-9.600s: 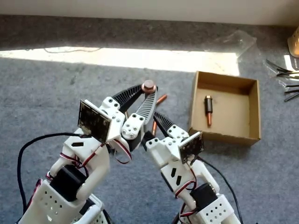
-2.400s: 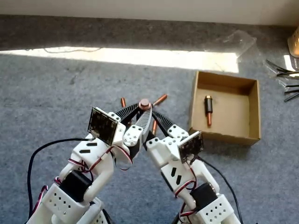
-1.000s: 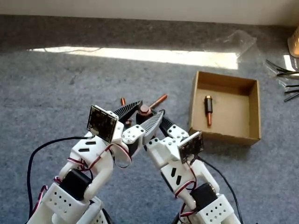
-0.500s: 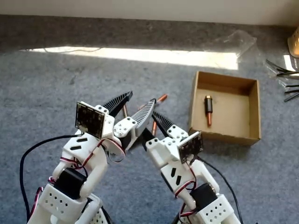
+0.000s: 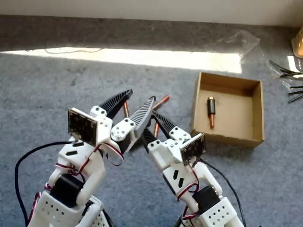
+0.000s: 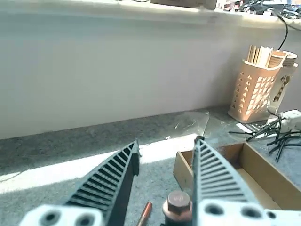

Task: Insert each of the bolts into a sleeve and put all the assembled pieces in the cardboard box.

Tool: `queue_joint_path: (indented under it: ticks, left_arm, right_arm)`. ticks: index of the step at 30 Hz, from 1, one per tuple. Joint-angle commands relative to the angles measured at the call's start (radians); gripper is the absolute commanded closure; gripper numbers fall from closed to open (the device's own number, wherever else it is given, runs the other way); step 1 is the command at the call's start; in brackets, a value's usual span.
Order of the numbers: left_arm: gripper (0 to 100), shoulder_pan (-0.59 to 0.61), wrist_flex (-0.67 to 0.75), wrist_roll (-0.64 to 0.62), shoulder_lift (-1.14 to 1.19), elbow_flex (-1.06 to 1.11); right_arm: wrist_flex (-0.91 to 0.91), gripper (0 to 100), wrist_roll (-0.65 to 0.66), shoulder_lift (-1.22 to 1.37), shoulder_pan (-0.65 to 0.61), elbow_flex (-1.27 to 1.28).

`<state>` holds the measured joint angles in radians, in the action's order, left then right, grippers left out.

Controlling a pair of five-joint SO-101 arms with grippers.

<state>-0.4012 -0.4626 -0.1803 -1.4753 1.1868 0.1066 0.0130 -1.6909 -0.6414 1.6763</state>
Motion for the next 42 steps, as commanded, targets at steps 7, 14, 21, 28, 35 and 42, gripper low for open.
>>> queue_joint_path:
  ticks: [7,14,21,28,35,42]
  left_arm:
    - [95,0.054,0.015,-0.003,-0.14,-0.054]
    - [96,0.202,-0.034,-0.003,-0.15,-0.058]
    - [99,0.335,-0.077,-0.003,-0.15,-0.062]
    - [99,0.418,-0.086,-0.003,-0.15,-0.059]
    - [99,0.473,-0.169,-0.003,-0.15,-0.059]
    - [99,0.473,-0.287,-0.003,-0.15,-0.05]
  right_arm:
    - [-0.002,99.5,0.009,-0.013,0.012,0.111]
    - [-0.002,99.5,0.009,-0.013,0.012,0.111]
    - [-0.002,99.5,0.009,-0.012,0.012,0.111]
    - [-0.002,99.5,0.009,-0.012,0.012,0.111]
    - [-0.002,99.5,0.009,-0.012,0.012,0.111]
    - [-0.002,99.5,0.009,-0.012,0.012,0.111]
